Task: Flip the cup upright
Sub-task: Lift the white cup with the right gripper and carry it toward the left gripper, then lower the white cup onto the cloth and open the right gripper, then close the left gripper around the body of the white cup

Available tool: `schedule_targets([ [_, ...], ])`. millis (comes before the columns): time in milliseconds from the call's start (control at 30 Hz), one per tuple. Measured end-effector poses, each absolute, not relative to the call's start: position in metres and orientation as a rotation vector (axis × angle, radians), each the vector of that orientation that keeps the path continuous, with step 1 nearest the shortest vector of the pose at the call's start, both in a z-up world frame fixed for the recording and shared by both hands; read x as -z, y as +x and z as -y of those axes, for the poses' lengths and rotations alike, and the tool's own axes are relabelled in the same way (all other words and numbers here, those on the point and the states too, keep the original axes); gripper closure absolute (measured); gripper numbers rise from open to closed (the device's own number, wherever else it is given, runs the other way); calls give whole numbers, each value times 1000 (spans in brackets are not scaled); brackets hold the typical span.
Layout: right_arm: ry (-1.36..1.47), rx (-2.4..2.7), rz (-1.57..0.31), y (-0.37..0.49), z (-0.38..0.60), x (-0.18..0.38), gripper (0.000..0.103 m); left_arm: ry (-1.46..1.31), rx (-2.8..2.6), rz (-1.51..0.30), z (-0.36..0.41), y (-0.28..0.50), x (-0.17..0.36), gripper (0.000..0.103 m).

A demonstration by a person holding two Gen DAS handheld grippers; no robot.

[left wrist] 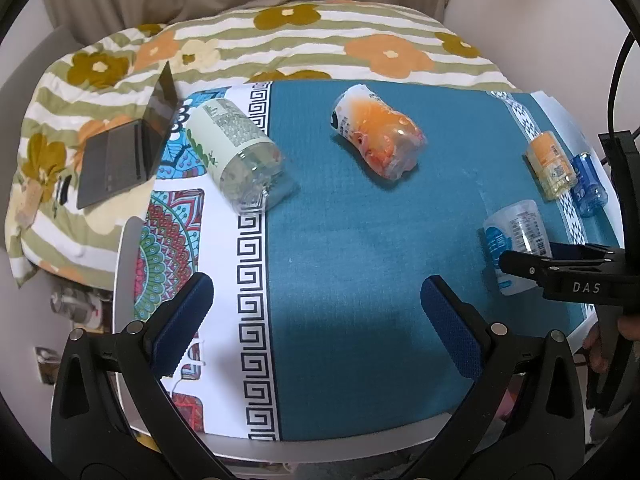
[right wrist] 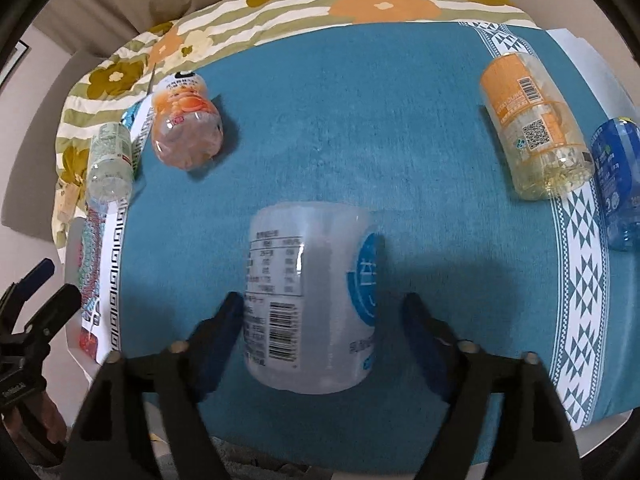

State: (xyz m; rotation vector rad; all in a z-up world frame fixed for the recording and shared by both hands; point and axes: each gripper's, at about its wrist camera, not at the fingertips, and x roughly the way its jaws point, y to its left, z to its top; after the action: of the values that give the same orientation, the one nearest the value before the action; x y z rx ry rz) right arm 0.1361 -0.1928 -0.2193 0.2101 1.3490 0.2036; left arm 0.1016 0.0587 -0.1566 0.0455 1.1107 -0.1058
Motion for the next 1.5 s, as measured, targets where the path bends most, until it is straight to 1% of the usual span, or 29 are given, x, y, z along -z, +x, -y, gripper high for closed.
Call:
schedule_targets([
  [167,216,-194,-1325,132,196,216,14,45,112,-1102,-59,98,152,0],
  [200,213,-191,-1316,130,196,214,4,44,115,-1099,-59,97,151,0],
  [233,214,-192,-1311,130,198,212,1,44,119,-1096,-59,96,150,0],
  [400,207,-181,-1274,118,201,193,1,33,155,-1084,-56,93,138,0],
  [600,192,-167,-1219,100,213,153,1,37,181,-1060,-38,95,109,0],
  [733,177,-162,-1223,91,232,135,1,45,192,-1053,-10,99,92,0],
  [933,51,-100,-1179,81,265,121,1,76,184,-1079,44,104,86,0],
  [1167,-71,-119,-1159,85,302,124,1,24,145,-1202,99,122,110,0],
  [1500,-167,-223,-1149,116,334,145,1,-69,24,-1392,119,149,171,0],
])
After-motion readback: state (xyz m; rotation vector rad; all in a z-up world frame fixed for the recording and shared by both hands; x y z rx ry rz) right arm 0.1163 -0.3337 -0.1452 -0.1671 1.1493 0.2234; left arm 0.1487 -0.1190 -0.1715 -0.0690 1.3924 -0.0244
